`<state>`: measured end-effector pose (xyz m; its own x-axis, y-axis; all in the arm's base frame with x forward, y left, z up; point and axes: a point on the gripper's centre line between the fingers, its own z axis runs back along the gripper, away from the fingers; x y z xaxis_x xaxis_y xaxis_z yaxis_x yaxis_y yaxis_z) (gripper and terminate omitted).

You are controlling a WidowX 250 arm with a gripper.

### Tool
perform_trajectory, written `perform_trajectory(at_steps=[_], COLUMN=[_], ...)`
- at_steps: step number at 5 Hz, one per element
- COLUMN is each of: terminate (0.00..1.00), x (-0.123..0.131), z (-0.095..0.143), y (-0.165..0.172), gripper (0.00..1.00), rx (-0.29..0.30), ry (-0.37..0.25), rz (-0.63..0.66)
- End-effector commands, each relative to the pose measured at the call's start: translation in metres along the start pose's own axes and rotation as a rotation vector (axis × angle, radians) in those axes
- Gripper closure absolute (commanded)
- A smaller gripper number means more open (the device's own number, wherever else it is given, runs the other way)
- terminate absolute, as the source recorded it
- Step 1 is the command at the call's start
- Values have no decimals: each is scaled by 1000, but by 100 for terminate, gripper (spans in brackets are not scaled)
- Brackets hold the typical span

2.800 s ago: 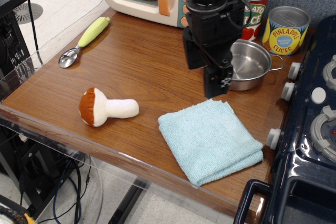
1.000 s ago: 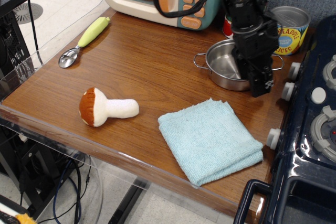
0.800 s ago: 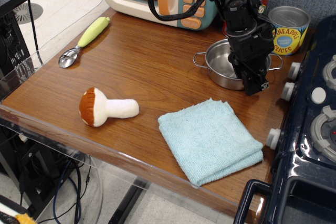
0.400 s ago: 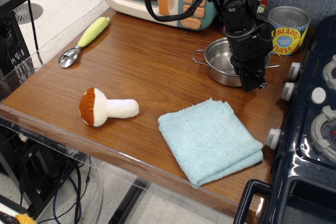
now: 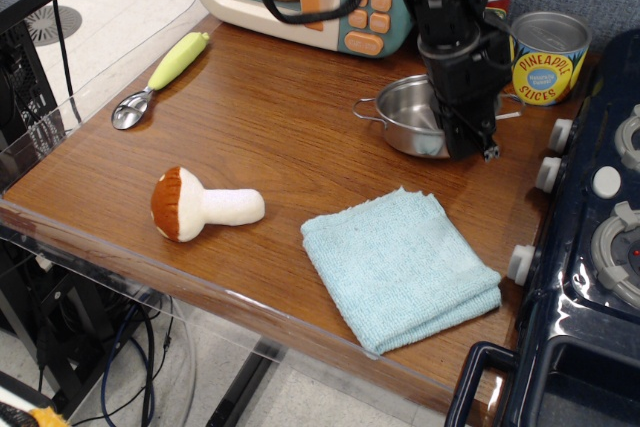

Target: Move the pot between the spoon and mushroom

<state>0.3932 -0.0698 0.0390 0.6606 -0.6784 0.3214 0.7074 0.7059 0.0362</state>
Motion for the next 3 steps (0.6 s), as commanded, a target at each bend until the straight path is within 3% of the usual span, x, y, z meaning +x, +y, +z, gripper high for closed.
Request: perform_trajectory(at_steps=[1, 3], terminate=[0, 0], x=[3, -51], z=[60, 100], y=[-2, 9], gripper=[100, 100], rx=[153, 284], ry=[-78, -88], rz=[-1, 150])
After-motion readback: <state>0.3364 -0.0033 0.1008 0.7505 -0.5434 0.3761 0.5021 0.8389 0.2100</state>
